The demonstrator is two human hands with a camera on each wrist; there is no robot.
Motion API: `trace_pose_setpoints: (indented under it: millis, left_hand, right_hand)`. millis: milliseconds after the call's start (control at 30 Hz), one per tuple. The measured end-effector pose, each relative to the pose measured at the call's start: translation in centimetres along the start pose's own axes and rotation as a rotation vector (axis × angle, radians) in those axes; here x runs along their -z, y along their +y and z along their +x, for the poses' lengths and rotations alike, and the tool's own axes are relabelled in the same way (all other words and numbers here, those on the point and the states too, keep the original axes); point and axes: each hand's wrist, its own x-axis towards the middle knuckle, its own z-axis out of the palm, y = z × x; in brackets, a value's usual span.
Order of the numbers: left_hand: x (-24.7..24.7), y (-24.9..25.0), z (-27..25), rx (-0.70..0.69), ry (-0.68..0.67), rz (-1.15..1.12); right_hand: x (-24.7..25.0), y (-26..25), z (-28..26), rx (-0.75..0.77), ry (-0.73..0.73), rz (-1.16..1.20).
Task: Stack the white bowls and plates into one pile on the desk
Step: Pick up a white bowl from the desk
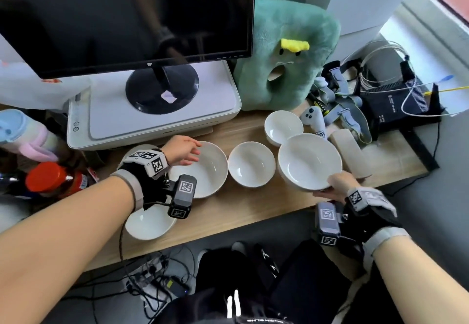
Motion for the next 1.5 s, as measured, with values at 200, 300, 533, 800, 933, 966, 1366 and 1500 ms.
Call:
trace_pose_setpoints:
  millis: [200, 300, 533, 800, 933, 966, 1366, 1500]
  left_hand:
    - [3.0, -1.3, -0.1, 0.006, 0.099, -0.084]
    - [4.0, -1.7, -1.2, 0.039, 0.042, -0.185]
    - [5.2, -1.9, -4.4, 0.066, -0.227, -0.281]
    - [3.5, -3.2, -3.7, 0.009, 0.004, 0.096]
    - [3.3, -4.4, -2.4, 0.031, 0.025, 0.148]
    - [3.3, -4.6, -2.1, 0.043, 0.028, 0.137]
    - [3.8, -6.0, -0.5, 0.11, -0.02, 0.043]
    - [4.1, -5.9, -0.5, 0.146, -0.034, 0.008]
  right_hand:
    - [3.7, -7.5, -3.7, 0.126, -0.051, 0.145]
    - [1.0, -11.3, -5.3, 0.242, -0.122, 0.095]
    - [-8.8, -16.2, -6.5, 0.409, -0.186, -0.239]
    - [-13.9, -16.4, -5.0, 0.397, -0.229, -0.32]
    - [-14.7, -15.8, -3.4, 0.438, -0.197, -0.39]
    - [-14.7, -15.8, -3.4, 0.45, -0.178, -0.41]
    - [-15.4, -15.8, -2.4, 0.499, -0.179, -0.526]
    - [-15.3, -15.8, -1.9, 0.433, -0.219, -0.443]
